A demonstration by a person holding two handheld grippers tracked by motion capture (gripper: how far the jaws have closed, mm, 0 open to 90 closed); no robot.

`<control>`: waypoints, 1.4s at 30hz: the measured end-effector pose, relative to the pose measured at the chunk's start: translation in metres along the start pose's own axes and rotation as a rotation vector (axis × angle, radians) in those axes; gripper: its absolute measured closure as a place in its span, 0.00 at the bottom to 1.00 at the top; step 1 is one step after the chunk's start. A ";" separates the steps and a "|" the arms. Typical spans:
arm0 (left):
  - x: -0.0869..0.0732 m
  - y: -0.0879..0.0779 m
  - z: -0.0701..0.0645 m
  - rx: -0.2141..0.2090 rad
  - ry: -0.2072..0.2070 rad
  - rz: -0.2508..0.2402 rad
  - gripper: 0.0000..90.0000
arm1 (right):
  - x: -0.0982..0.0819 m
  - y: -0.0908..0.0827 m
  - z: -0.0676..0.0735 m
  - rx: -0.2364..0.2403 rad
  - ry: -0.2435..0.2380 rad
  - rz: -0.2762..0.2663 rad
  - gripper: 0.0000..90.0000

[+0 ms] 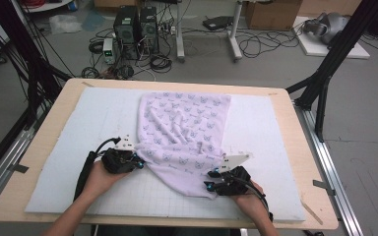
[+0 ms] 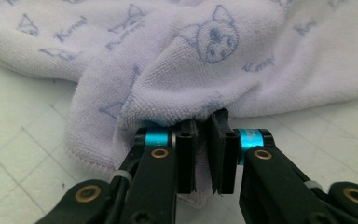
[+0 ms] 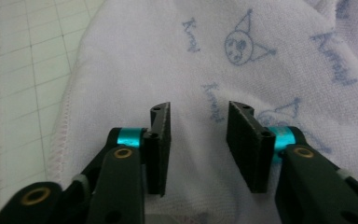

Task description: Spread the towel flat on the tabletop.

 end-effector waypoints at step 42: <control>-0.044 -0.031 -0.033 -0.192 0.113 0.056 0.87 | -0.005 -0.009 0.008 0.061 -0.039 0.010 0.83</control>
Point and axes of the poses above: each handheld gripper's, and its own axes: y roughly forward along the jaws, x roughly out of its top, z roughly to its left, the point moved 9 cm from there along y, roughly forward along the jaws, and after that the axes turned 9 degrees about -y, right-handed, at the moved point
